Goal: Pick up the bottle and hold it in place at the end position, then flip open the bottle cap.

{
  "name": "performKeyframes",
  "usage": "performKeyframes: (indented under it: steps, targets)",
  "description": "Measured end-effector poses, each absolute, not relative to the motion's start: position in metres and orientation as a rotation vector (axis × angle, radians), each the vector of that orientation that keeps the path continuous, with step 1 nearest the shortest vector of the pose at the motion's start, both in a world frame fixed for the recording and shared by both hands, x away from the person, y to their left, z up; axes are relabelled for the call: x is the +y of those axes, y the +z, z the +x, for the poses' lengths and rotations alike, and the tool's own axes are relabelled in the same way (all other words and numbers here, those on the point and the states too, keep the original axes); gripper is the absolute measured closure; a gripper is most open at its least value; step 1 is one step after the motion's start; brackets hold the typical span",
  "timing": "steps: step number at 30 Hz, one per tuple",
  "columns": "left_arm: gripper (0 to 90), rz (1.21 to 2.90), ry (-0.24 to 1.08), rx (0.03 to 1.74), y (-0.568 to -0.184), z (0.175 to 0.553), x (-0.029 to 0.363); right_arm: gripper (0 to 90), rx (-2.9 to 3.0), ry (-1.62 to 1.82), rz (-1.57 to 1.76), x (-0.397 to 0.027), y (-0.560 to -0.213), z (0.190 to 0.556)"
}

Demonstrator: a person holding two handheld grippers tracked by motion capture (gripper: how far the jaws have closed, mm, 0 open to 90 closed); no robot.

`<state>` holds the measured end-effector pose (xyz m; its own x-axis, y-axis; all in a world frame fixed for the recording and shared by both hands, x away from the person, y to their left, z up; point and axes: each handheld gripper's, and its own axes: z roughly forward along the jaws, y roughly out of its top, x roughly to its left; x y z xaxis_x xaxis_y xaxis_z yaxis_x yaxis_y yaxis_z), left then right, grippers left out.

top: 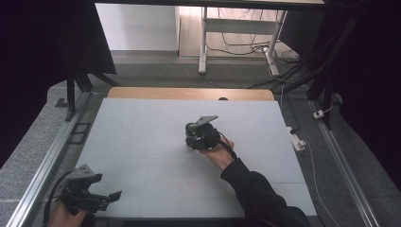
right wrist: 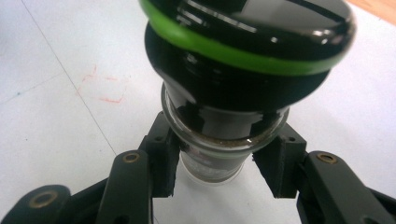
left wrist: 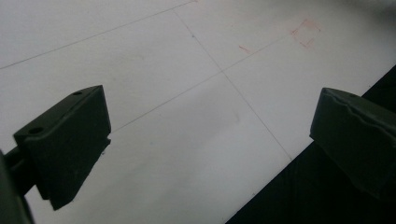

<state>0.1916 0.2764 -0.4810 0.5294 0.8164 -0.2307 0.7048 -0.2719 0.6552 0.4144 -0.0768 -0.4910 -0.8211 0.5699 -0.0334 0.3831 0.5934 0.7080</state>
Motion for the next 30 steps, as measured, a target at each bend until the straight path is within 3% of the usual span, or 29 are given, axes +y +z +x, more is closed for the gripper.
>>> performKeyframes:
  steps: [30]
  targets:
    - [0.0, 2.051, 0.192, 1.231, -0.481, 0.192, 0.275, 52.2, 2.575, 1.049, 0.763, -0.077, -0.505, 0.413]
